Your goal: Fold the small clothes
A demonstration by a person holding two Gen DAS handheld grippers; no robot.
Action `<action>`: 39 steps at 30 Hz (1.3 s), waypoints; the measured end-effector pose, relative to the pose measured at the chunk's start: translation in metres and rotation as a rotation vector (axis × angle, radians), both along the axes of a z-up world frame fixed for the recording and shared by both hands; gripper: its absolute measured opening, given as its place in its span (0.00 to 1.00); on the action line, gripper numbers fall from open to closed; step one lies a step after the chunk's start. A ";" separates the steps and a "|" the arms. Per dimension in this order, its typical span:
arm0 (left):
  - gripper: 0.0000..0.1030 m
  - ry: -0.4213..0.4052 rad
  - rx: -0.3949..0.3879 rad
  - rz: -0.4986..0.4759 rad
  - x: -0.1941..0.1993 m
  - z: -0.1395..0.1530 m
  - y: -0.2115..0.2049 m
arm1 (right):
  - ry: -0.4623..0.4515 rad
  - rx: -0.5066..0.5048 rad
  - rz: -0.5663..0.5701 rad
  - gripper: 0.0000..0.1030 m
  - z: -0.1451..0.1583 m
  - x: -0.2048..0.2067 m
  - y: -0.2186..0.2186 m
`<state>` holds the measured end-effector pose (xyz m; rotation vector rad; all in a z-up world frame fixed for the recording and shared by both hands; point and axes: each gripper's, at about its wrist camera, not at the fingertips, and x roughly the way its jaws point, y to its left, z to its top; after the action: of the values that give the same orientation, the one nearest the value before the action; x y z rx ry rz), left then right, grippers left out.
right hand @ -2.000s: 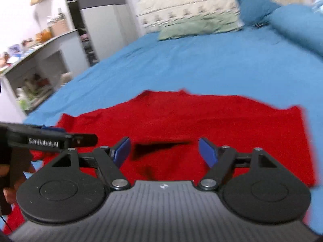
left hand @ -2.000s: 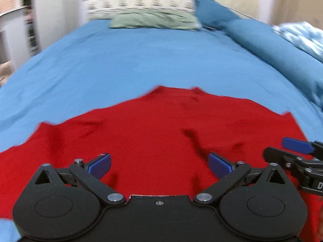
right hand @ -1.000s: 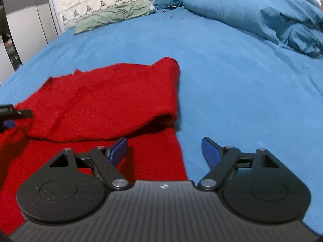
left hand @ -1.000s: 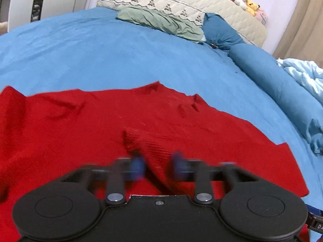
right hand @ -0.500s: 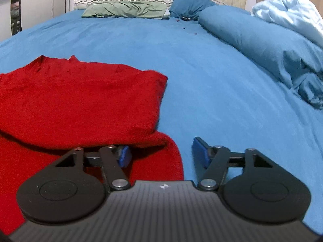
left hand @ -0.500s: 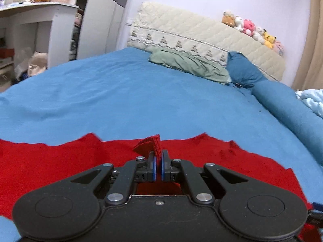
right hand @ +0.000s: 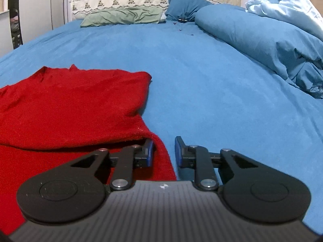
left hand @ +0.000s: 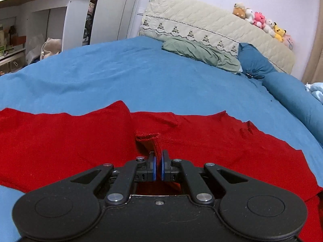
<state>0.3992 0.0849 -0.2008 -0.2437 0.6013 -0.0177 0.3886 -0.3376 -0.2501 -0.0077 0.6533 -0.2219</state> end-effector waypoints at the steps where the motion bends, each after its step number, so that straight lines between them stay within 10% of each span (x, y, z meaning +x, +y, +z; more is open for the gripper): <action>1: 0.05 0.004 -0.002 0.000 0.001 -0.001 0.001 | 0.017 0.034 -0.012 0.37 -0.002 0.002 -0.005; 11: 0.05 0.028 0.001 0.008 -0.005 -0.013 -0.002 | -0.006 -0.254 0.223 0.53 -0.011 0.005 0.045; 15: 0.05 0.028 -0.006 0.003 -0.005 -0.013 0.001 | -0.047 -0.240 0.219 0.46 -0.013 0.016 0.043; 17: 0.06 0.028 -0.001 0.001 -0.005 -0.013 0.002 | -0.045 -0.241 0.184 0.22 -0.012 0.017 0.038; 24: 0.11 0.045 0.036 -0.006 -0.013 -0.014 0.003 | -0.024 -0.071 0.127 0.22 -0.012 0.011 0.004; 27: 0.16 0.061 0.084 0.005 -0.026 -0.008 0.003 | 0.005 -0.067 0.130 0.30 -0.005 0.008 0.003; 31: 0.32 0.052 0.181 0.007 -0.052 0.007 -0.001 | -0.033 -0.046 0.145 0.69 0.016 -0.013 0.005; 39: 0.48 -0.008 0.178 -0.126 -0.012 0.015 -0.030 | -0.109 0.075 0.348 0.81 0.027 0.015 0.049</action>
<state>0.3875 0.0550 -0.1861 -0.0333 0.6058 -0.0865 0.4040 -0.2882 -0.2236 -0.0366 0.5410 0.1368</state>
